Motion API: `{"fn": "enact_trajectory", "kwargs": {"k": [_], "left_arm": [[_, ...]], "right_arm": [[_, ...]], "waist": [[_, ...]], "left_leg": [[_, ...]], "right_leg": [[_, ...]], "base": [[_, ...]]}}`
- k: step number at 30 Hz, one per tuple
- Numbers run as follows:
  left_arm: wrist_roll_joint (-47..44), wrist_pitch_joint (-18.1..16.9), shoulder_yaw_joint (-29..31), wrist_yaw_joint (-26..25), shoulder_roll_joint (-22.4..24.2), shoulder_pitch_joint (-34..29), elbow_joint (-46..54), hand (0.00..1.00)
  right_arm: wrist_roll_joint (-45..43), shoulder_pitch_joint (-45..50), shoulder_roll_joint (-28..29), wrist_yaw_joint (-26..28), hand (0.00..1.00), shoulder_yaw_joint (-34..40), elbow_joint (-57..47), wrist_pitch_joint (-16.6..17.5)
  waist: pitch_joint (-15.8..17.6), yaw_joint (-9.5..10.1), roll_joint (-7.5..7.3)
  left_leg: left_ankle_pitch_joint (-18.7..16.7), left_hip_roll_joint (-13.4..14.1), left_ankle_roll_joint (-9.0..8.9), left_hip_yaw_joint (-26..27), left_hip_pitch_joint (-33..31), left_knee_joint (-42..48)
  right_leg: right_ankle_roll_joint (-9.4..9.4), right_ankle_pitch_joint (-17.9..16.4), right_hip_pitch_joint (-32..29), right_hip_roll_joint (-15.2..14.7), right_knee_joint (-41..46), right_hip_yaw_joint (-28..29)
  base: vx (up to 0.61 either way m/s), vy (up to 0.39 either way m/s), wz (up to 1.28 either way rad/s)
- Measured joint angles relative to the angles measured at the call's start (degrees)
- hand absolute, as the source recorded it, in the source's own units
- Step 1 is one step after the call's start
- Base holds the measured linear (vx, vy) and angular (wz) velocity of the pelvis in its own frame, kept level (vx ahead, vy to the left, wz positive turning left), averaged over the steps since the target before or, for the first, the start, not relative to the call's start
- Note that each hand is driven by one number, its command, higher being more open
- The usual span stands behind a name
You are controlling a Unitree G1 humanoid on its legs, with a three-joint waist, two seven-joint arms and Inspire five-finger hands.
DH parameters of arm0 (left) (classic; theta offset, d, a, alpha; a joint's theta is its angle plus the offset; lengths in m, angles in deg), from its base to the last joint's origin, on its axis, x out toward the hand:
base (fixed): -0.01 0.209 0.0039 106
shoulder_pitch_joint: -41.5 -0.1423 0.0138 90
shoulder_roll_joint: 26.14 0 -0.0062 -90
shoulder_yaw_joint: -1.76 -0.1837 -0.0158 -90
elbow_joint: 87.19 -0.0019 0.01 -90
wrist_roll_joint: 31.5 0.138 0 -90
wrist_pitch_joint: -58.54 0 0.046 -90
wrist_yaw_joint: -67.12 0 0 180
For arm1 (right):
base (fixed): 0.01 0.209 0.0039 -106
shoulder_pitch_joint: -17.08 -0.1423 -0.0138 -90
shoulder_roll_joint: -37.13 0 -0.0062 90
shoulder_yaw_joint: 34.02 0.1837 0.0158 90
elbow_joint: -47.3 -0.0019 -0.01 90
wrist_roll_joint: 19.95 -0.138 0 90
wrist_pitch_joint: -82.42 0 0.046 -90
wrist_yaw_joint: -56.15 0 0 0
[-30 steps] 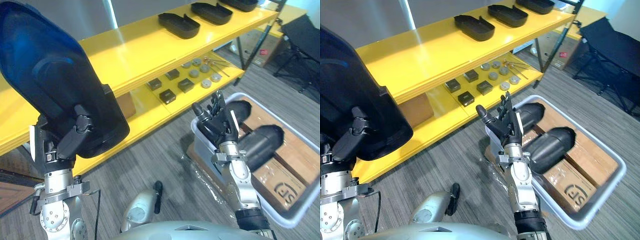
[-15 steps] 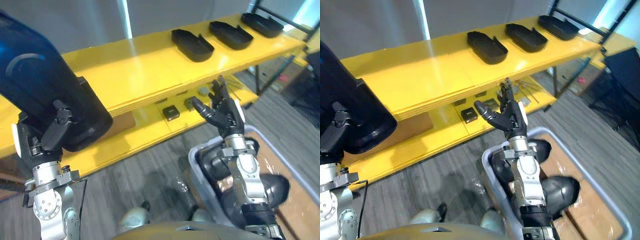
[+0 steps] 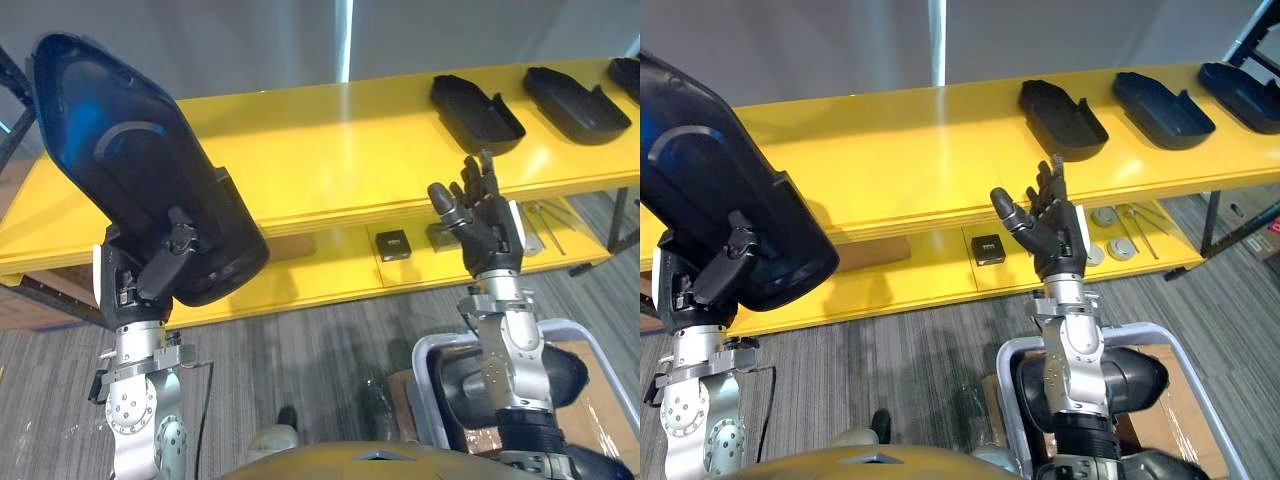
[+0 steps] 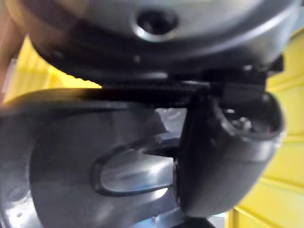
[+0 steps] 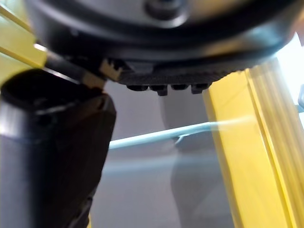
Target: Walk over and take three plastic housings, then place them on the shelf
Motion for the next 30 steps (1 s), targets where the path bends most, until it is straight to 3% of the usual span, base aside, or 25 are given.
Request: {"fn": "enact_trajectory", "kwargs": {"k": [3, 4, 5, 6, 11, 14, 19, 24, 27, 30], "left_arm": [[1.4, 0.2, -0.4, 0.1, 0.7, -0.1, 0.0, 0.00], [1.4, 0.0, -0.3, 1.3, 0.9, -0.1, 0.1, 0.00], [1.4, -0.2, -0.5, 2.3, 1.2, -0.2, 0.2, 0.00], [1.5, -0.3, -0.6, 3.3, 1.2, -0.1, 0.1, 0.00], [1.8, -0.3, -0.8, 5.6, 0.0, -0.2, 0.4, 0.00], [1.9, -0.3, -0.1, 7.5, -1.6, -0.2, 0.9, 0.00], [2.0, -0.2, 0.2, 7.2, -6.0, 2.6, 2.4, 0.00], [3.8, -0.1, -3.7, 5.2, -5.7, 8.0, 2.1, 0.00], [3.9, 0.0, -6.3, 5.1, -5.0, 8.6, 2.1, 0.00], [3.8, 0.6, -7.7, 4.5, -3.8, 8.2, 2.1, 0.00]], "right_arm": [[0.0, -0.3, 0.0, 0.2, 1.00, -1.4, 0.0, 0.6], [0.1, -0.4, -0.1, -0.2, 1.00, -1.4, -0.1, 1.5], [0.3, -0.5, -0.4, -0.7, 1.00, -1.3, -0.2, 2.5], [0.4, -0.7, -0.1, -1.7, 1.00, -1.4, -0.2, 2.9], [0.4, 0.5, 0.8, -6.3, 1.00, -2.3, -0.2, 3.0], [0.2, 2.3, 2.6, -6.7, 1.00, -2.4, -0.2, 3.2], [0.7, 3.5, 2.9, -5.8, 1.00, -4.6, -1.7, 3.2], [1.1, 6.1, 2.0, -5.0, 1.00, -0.2, -3.2, 2.9], [1.8, 6.2, 1.2, -5.1, 1.00, 2.7, -3.2, 2.9], [1.8, 6.4, 0.8, -5.0, 1.00, 3.3, -3.2, 2.9]], "waist": [[1.1, 0.52, -0.56], [1.2, 0.34, -0.47], [1.1, 0.30, 0.88], [1.5, 0.52, 0.91], [2.4, -0.50, -0.79], [2.4, -0.57, -0.92], [1.9, -3.60, -1.79], [1.8, -5.34, -1.27], [1.7, -5.45, -0.70], [2.0, -5.52, -0.13]], "left_leg": [[-0.7, -0.6, 0.32, 0.6, -4.0, 8.8], [-2.4, -0.2, 1.65, 2.0, -5.0, 8.9], [-0.9, 1.7, 1.11, 2.7, -4.4, 5.8], [-1.2, 0.8, -2.22, 2.5, -2.9, 2.7], [0.2, -3.2, 0.49, 7.4, -0.4, -1.5], [-1.1, -3.5, 1.43, 11.1, 1.5, -2.9], [0.6, -3.3, 1.66, 13.1, 1.6, -4.5], [4.9, -2.4, 0.69, 10.2, 0.3, -8.7], [7.3, -2.0, 0.33, 10.1, 0.6, -12.1], [6.2, -1.5, 0.25, 11.0, 0.7, -10.5]], "right_leg": [[-0.34, -0.4, 2.8, -1.3, -0.8, 0.4], [-0.13, -0.6, 3.8, -1.1, -2.4, -0.1], [0.64, -1.2, 4.0, -0.4, -2.8, -0.4], [2.10, -2.2, 4.1, -1.2, -3.3, 0.4], [3.76, -0.4, 2.1, -5.8, -3.9, 4.8], [3.21, 0.8, -0.2, -6.9, -1.6, 4.7], [3.12, 1.6, -1.4, -4.4, -6.2, 6.7], [3.09, 2.5, -1.6, -1.9, -7.9, 5.4], [3.00, 2.4, -2.8, -1.0, -8.2, 5.5], [2.14, 1.6, -2.7, -0.9, -7.8, 7.0]], "base": [[-0.03, 0.075, 0.47], [-0.03, 0.088, 0.48], [-0.01, 0.109, 0.22], [0.00, 0.125, -0.03], [-0.04, 0.156, -0.37], [-0.08, 0.155, -0.69], [-0.05, 0.022, -0.27], [-0.01, -0.058, 0.26], [-0.04, -0.043, 0.08], [-0.03, -0.007, -0.14]]}}
